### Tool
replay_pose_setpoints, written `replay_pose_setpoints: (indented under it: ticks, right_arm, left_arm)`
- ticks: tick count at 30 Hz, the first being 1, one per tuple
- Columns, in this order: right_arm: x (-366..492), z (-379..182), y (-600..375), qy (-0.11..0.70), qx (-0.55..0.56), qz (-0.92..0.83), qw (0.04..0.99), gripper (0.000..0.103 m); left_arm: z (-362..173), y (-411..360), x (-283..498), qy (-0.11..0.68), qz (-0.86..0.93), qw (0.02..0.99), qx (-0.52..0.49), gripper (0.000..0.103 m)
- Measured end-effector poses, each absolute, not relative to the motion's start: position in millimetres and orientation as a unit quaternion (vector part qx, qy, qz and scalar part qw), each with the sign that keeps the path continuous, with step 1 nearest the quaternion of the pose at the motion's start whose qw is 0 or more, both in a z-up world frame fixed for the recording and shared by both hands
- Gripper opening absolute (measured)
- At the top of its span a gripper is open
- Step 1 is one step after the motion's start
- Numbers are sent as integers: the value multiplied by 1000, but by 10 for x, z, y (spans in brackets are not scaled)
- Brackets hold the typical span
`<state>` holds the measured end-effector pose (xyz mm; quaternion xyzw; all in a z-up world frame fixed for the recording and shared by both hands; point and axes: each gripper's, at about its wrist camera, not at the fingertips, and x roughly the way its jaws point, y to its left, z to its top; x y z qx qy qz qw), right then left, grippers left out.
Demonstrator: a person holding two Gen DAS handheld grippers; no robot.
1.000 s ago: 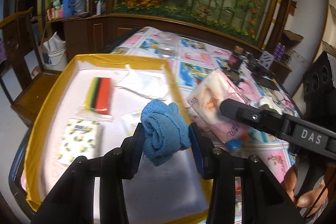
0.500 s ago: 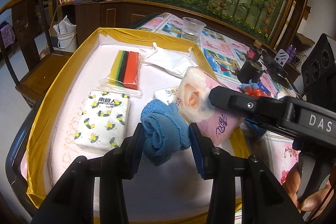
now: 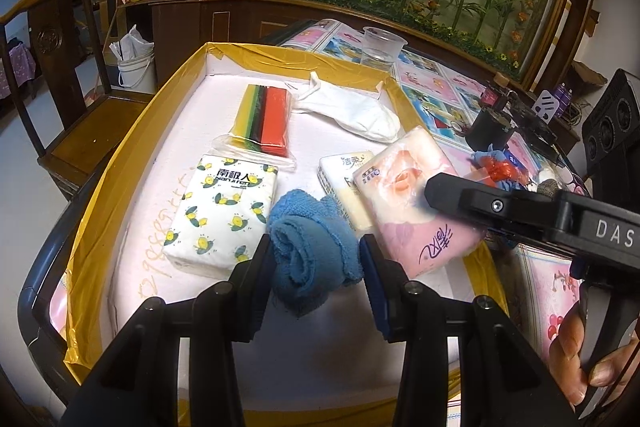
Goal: Organize soft objects
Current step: 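Lower the blue towel and pink pack into the tray and open both grippers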
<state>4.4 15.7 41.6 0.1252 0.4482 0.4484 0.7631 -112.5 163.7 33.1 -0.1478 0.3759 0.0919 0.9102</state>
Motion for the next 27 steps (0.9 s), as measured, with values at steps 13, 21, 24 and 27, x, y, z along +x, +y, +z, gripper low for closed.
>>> replay_pose_setpoints:
  ticks: [13,21,24,27]
  right_arm:
    - [-41,521,107,416,93,438,792,37]
    - [-83,446,170,442,101,471,757,38]
    - [-30,472,41,436,120,457,766,38]
    - [30,508,-116,430,138,446,773,38]
  left_arm:
    - [341,1639,-1143,377,90,910,-145,42]
    - [329,1579,-1112,389,83,907,-135,60]
    - [356,1543,-1116,386,87,910,-125,71]
    - [393,1537,-1118,384,89,911,-120,71]
